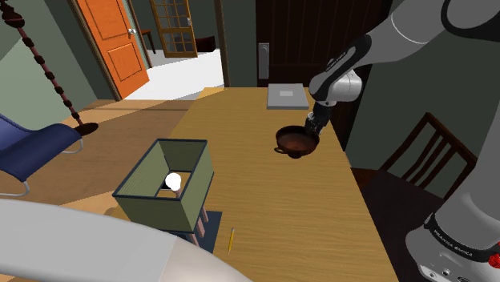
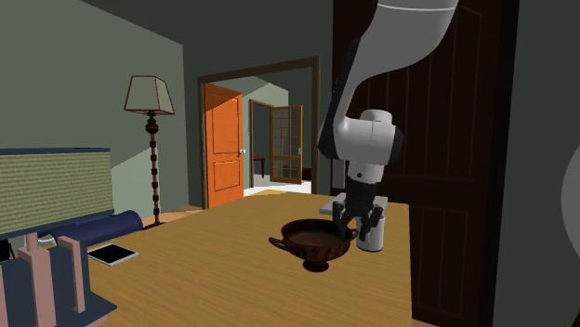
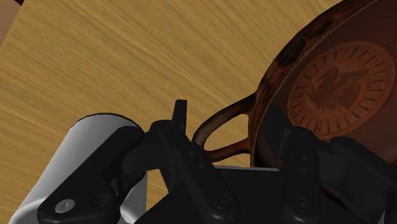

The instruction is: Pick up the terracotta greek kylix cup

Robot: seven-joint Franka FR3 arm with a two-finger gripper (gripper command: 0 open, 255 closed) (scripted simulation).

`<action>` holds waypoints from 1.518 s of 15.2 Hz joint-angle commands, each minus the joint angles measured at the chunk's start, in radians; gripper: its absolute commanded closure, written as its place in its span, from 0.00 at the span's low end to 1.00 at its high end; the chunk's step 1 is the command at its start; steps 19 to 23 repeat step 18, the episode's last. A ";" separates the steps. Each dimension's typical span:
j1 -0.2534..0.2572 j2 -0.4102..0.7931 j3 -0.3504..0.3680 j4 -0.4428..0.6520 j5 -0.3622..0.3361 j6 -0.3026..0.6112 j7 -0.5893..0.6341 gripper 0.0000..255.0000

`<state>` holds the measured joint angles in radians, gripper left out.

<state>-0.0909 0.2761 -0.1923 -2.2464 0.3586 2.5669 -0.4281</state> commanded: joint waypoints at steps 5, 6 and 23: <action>0.008 -0.043 -0.013 0.002 -0.031 -0.043 0.027 1.00; 0.010 -0.053 -0.016 0.003 -0.039 -0.054 0.033 1.00; 0.020 -0.153 -0.035 0.029 -0.108 -0.171 0.095 1.00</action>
